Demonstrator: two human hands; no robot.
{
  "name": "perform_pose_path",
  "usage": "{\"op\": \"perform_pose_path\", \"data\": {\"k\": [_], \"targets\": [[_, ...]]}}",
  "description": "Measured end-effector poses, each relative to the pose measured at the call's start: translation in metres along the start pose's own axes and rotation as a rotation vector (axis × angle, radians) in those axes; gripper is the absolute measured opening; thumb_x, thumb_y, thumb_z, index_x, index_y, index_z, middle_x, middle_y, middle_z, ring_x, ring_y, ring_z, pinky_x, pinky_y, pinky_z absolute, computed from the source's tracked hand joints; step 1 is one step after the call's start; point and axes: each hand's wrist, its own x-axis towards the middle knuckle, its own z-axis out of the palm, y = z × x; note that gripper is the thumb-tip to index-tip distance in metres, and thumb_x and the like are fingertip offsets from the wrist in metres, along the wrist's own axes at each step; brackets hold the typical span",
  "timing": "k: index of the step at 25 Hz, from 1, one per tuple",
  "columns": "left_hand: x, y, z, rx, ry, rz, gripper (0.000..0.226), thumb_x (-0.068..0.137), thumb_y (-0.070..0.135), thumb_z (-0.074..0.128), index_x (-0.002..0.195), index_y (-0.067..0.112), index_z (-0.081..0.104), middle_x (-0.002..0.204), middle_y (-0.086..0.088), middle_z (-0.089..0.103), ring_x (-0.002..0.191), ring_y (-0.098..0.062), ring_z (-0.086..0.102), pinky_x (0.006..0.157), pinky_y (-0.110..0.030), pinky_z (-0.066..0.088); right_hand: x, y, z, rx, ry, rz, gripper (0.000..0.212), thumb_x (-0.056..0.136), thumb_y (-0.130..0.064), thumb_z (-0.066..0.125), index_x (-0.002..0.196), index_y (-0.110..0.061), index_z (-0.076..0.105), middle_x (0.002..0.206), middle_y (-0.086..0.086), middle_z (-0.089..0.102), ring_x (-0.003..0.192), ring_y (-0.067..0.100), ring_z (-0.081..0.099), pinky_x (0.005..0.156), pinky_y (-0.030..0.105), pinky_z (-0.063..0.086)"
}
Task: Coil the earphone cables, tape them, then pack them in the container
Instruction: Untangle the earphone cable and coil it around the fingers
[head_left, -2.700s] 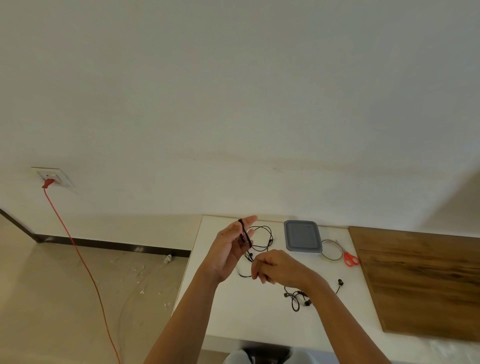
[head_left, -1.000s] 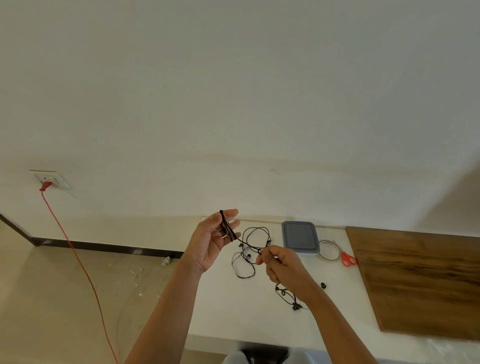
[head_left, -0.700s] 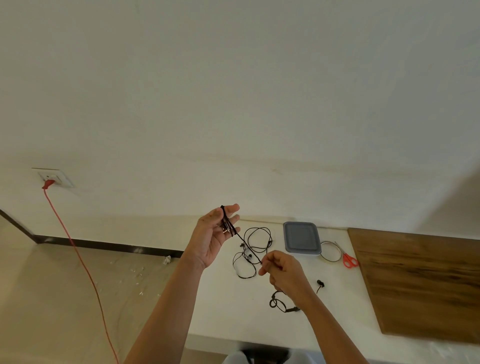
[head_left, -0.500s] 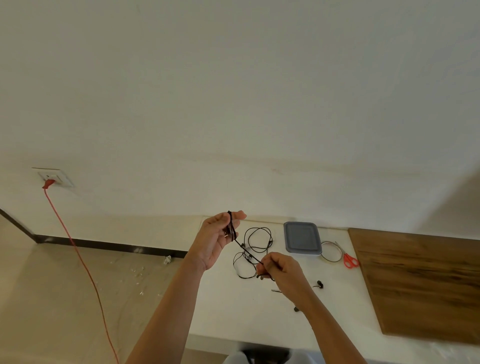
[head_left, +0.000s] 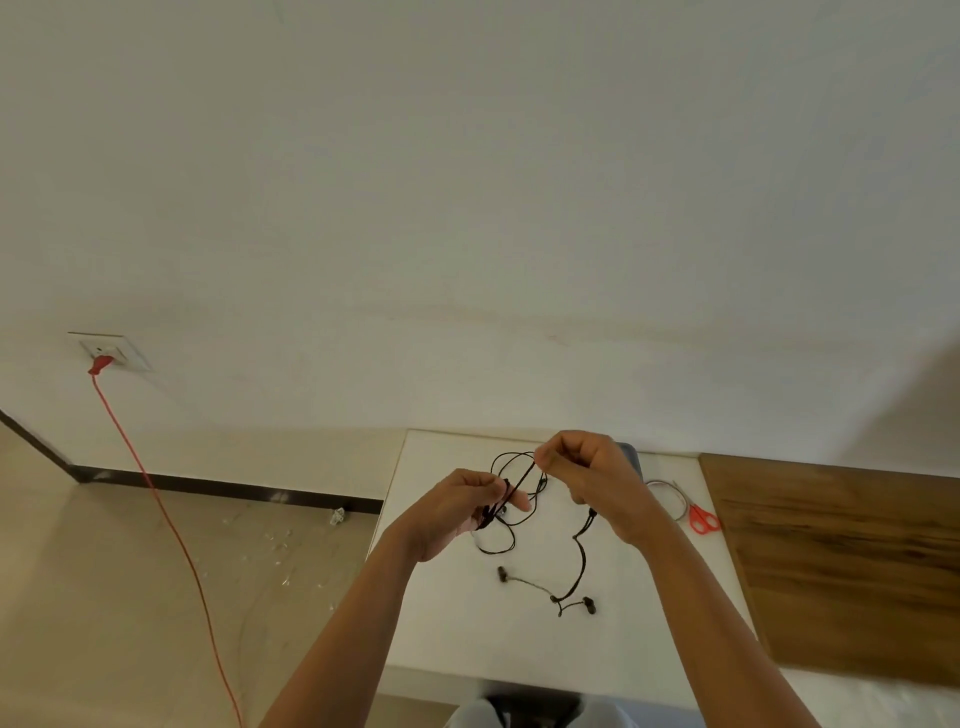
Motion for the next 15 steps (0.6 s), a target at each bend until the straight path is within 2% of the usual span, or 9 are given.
{"op": "perform_pose_path", "data": {"k": [2, 4, 6, 8, 11, 13, 15], "targets": [[-0.004, 0.0, 0.001, -0.005, -0.066, -0.055, 0.031, 0.102, 0.02, 0.043, 0.102, 0.006, 0.071, 0.117, -0.006, 0.07, 0.111, -0.017, 0.06, 0.098, -0.03, 0.043, 0.007, -0.003, -0.006, -0.153, -0.004, -0.043, 0.012, 0.086, -0.022, 0.071, 0.074, -0.017, 0.07, 0.047, -0.013, 0.05, 0.042, 0.002, 0.042, 0.048, 0.01, 0.038], [-0.005, -0.001, 0.003, -0.015, -0.116, -0.101, 0.03, 0.101, 0.022, 0.045, 0.099, 0.007, 0.071, 0.117, -0.008, 0.07, 0.114, -0.025, 0.061, 0.094, -0.034, 0.047, 0.017, -0.001, -0.008, -0.317, 0.028, -0.089, 0.011, 0.083, -0.027, 0.073, 0.072, -0.028, 0.07, 0.049, -0.005, 0.053, 0.048, 0.007, 0.045, 0.056, 0.015, 0.042], [-0.006, -0.001, 0.005, -0.075, -0.138, -0.132, 0.031, 0.101, 0.021, 0.044, 0.095, 0.009, 0.072, 0.117, -0.011, 0.07, 0.107, -0.031, 0.065, 0.089, -0.04, 0.051, 0.025, 0.004, -0.007, -0.391, 0.098, -0.137, 0.013, 0.082, -0.027, 0.073, 0.071, -0.034, 0.07, 0.066, -0.008, 0.067, 0.058, 0.002, 0.055, 0.063, 0.016, 0.045], [-0.007, 0.0, 0.006, -0.126, -0.161, -0.129, 0.034, 0.102, 0.02, 0.042, 0.093, 0.009, 0.073, 0.118, -0.014, 0.069, 0.107, -0.033, 0.065, 0.092, -0.046, 0.049, 0.03, 0.011, -0.003, -0.369, 0.14, -0.143, 0.014, 0.083, -0.029, 0.072, 0.071, -0.035, 0.069, 0.077, -0.016, 0.07, 0.065, -0.005, 0.059, 0.06, 0.011, 0.044], [-0.009, 0.002, 0.006, -0.235, -0.197, -0.04, 0.035, 0.1, 0.024, 0.043, 0.089, 0.009, 0.073, 0.119, -0.017, 0.068, 0.108, -0.036, 0.065, 0.094, -0.05, 0.05, 0.032, 0.032, 0.001, -0.248, 0.103, -0.002, 0.017, 0.087, -0.035, 0.068, 0.073, -0.027, 0.071, 0.062, -0.014, 0.065, 0.048, -0.001, 0.049, 0.047, 0.011, 0.037], [-0.009, 0.008, 0.004, -0.338, -0.206, 0.03, 0.033, 0.097, 0.025, 0.045, 0.089, 0.007, 0.072, 0.118, -0.019, 0.067, 0.11, -0.042, 0.063, 0.09, -0.053, 0.052, 0.029, 0.05, 0.003, -0.221, 0.018, 0.145, 0.03, 0.09, -0.039, 0.061, 0.077, -0.014, 0.07, 0.053, -0.013, 0.056, 0.048, 0.005, 0.043, 0.044, 0.016, 0.037], [-0.007, 0.013, 0.003, -0.422, -0.21, 0.09, 0.028, 0.093, 0.024, 0.051, 0.09, 0.006, 0.072, 0.118, -0.021, 0.067, 0.111, -0.045, 0.061, 0.085, -0.053, 0.053, 0.021, 0.068, 0.01, -0.148, -0.097, 0.263, 0.033, 0.094, -0.033, 0.055, 0.081, -0.005, 0.067, 0.051, -0.01, 0.048, 0.048, 0.008, 0.039, 0.044, 0.019, 0.034]]}}
